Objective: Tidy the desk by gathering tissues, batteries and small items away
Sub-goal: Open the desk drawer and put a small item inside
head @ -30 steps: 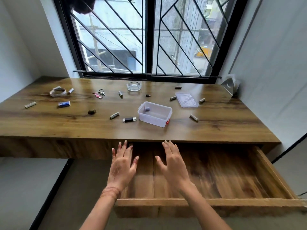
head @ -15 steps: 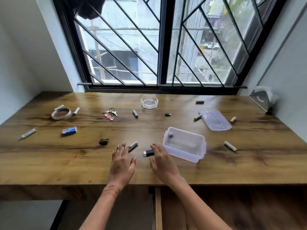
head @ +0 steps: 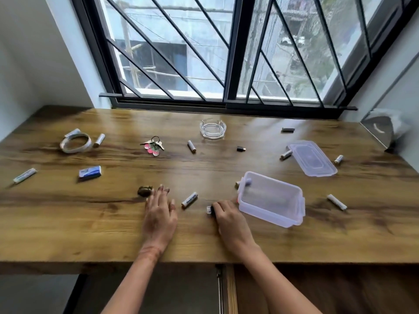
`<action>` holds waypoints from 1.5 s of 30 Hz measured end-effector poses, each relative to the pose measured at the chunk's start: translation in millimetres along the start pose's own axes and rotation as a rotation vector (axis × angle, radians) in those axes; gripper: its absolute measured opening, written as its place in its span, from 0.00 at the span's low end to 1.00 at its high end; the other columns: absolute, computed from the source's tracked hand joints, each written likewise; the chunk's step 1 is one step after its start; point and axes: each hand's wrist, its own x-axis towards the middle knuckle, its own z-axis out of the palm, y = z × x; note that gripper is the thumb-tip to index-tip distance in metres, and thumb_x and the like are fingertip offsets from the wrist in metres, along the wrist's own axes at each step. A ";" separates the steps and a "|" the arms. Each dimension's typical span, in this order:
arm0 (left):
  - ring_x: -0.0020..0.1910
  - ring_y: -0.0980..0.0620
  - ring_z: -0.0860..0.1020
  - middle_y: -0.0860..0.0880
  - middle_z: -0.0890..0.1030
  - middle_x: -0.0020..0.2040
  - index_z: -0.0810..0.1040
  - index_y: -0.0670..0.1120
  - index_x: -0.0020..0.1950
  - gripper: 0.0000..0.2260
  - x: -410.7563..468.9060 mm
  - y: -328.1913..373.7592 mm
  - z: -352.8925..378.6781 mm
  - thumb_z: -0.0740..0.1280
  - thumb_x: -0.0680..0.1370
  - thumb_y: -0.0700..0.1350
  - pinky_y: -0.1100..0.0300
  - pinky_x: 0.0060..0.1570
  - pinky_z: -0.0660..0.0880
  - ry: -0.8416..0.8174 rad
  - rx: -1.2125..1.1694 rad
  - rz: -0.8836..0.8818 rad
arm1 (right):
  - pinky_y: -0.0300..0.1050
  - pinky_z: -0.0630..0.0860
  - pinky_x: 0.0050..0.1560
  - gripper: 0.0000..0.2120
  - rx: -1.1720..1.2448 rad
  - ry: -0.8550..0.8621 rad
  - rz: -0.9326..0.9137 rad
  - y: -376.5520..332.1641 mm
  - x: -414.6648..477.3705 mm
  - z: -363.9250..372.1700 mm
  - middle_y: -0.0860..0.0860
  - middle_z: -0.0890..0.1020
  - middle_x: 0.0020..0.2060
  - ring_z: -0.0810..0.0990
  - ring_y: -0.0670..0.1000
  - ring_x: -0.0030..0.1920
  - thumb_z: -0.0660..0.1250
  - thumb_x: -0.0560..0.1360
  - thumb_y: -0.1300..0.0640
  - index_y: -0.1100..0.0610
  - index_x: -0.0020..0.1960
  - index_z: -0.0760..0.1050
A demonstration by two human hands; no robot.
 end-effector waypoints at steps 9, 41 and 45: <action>0.75 0.43 0.56 0.41 0.62 0.74 0.65 0.38 0.70 0.21 20.7 -11.3 -12.5 0.60 0.79 0.41 0.52 0.74 0.51 0.026 0.035 -0.022 | 0.41 0.80 0.37 0.25 0.129 0.081 0.005 -8.2 -6.8 -9.7 0.51 0.80 0.41 0.80 0.52 0.40 0.70 0.55 0.77 0.59 0.48 0.76; 0.76 0.48 0.48 0.45 0.56 0.76 0.58 0.42 0.74 0.23 -144.1 37.4 2.8 0.58 0.80 0.45 0.56 0.73 0.45 -0.039 0.086 0.022 | 0.42 0.77 0.44 0.07 0.430 -0.262 0.733 29.3 -169.7 15.5 0.55 0.81 0.47 0.80 0.52 0.47 0.67 0.74 0.57 0.60 0.49 0.76; 0.76 0.49 0.48 0.45 0.56 0.76 0.57 0.43 0.74 0.24 -135.2 35.5 0.9 0.58 0.80 0.45 0.56 0.73 0.45 -0.039 0.092 0.028 | 0.45 0.79 0.46 0.04 0.441 -0.283 0.751 24.8 -165.9 22.8 0.55 0.80 0.45 0.80 0.53 0.47 0.66 0.74 0.61 0.60 0.47 0.76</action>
